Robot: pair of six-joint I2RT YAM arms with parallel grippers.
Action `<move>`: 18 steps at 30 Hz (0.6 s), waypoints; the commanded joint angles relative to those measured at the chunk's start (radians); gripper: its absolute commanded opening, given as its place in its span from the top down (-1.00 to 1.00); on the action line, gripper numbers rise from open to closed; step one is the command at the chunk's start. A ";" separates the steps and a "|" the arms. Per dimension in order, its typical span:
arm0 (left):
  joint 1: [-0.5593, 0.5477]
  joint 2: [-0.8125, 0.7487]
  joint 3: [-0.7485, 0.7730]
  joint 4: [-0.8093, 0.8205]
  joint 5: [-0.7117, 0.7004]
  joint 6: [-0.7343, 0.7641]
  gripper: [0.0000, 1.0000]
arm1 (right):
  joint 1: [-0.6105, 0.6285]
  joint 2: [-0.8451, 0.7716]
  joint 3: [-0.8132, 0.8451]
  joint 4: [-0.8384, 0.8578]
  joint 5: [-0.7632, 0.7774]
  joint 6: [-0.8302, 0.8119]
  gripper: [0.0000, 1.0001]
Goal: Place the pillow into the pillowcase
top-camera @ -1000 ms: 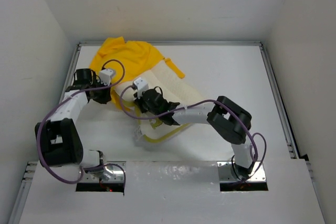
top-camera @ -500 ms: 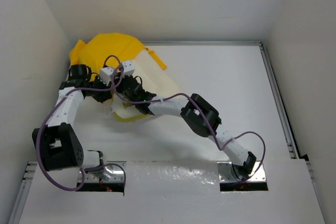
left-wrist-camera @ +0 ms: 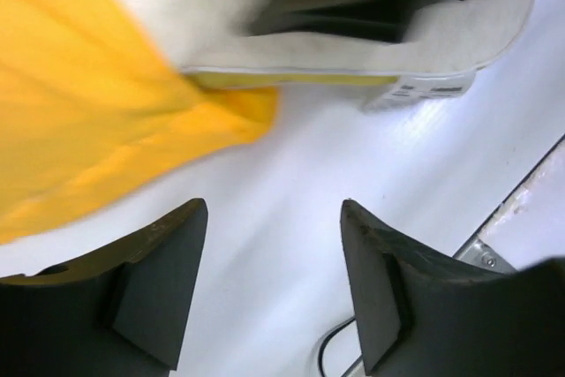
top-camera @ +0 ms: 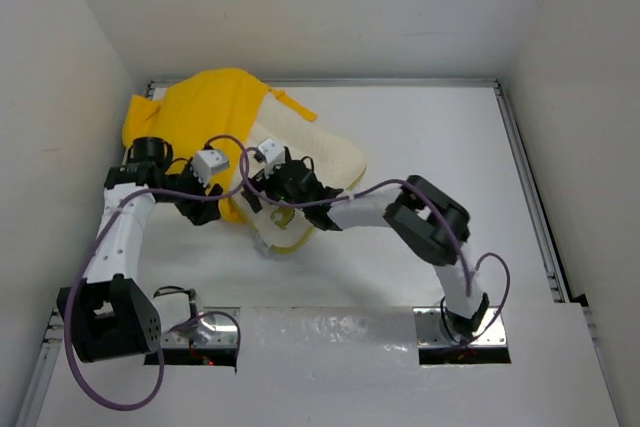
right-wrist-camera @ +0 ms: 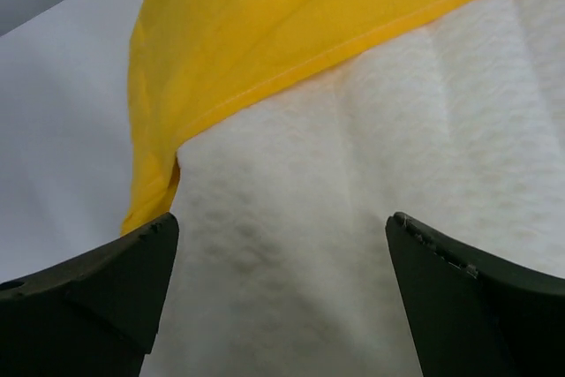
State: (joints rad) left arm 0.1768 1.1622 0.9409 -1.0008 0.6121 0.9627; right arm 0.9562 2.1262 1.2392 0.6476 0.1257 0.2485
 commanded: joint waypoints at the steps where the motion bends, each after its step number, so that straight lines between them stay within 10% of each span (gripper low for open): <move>1: 0.000 -0.026 0.198 -0.007 0.058 -0.013 -0.23 | -0.020 -0.267 -0.127 -0.026 -0.086 -0.126 -0.97; 3: -0.006 -0.007 0.274 0.115 0.028 -0.201 -0.26 | -0.072 -0.330 -0.144 -0.112 -0.121 -0.114 -0.86; 7: -0.218 0.150 0.361 0.456 -0.378 -0.514 -0.14 | -0.242 -0.406 -0.162 -0.203 -0.196 0.012 0.10; 11: -0.400 0.484 0.562 0.464 -0.578 -0.588 -0.20 | -0.376 -0.352 -0.081 -0.272 -0.210 0.089 -0.54; 18: -0.424 0.881 0.942 0.478 -0.847 -0.654 -0.23 | -0.484 -0.059 0.264 -0.391 -0.307 0.084 -0.83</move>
State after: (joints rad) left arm -0.2623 1.9884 1.7687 -0.5503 -0.0425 0.3798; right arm 0.4717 1.9770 1.3659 0.3351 -0.1032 0.3180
